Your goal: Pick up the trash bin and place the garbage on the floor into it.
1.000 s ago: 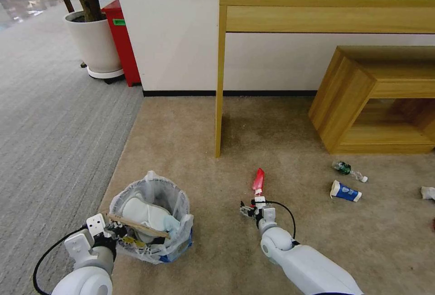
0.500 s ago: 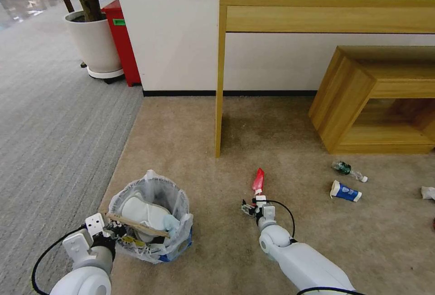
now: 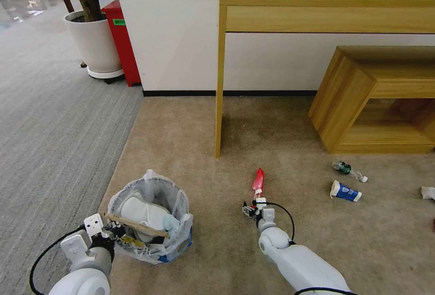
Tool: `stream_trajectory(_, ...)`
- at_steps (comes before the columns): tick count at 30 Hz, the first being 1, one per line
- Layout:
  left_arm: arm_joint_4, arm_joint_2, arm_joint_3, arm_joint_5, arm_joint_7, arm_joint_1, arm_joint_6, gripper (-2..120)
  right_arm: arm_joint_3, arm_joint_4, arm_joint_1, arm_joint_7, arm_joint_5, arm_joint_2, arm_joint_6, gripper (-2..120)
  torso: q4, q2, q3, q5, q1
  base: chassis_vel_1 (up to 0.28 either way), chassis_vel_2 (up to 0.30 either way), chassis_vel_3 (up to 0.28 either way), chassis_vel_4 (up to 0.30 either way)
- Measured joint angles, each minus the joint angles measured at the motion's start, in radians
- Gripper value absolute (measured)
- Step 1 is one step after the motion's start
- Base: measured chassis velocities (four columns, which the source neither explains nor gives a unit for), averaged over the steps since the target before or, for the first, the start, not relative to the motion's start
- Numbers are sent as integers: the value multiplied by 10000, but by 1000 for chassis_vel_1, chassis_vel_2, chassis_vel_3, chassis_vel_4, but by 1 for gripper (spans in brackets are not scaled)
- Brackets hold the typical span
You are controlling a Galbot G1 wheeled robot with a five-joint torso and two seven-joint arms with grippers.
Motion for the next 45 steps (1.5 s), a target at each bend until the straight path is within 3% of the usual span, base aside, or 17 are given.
stream_trajectory(9,-23,-12,-10,7,3,12,-20,0,58,-123,13,-72,-154,52,121,53,0,0,0,-1,0,0,0,0,0)
stream_trajectory(14,-37,-28,1,10,5,12,-32,0,87,-192,7,-106,-248,59,191,34,0,0,0,-1,0,0,0,0,0)
stream_trajectory(22,-57,-42,12,29,6,32,-37,0,124,-265,-5,-125,-359,90,242,19,0,0,0,0,0,0,0,0,0)
stream_trajectory(28,-98,-60,16,32,7,57,-50,0,155,-289,-40,-127,-459,65,283,0,0,0,0,-1,0,0,0,0,0)
stream_trajectory(45,-142,-84,133,45,9,124,-82,0,315,-153,-274,-77,-677,-87,332,0,0,0,0,-1,0,0,0,0,0)
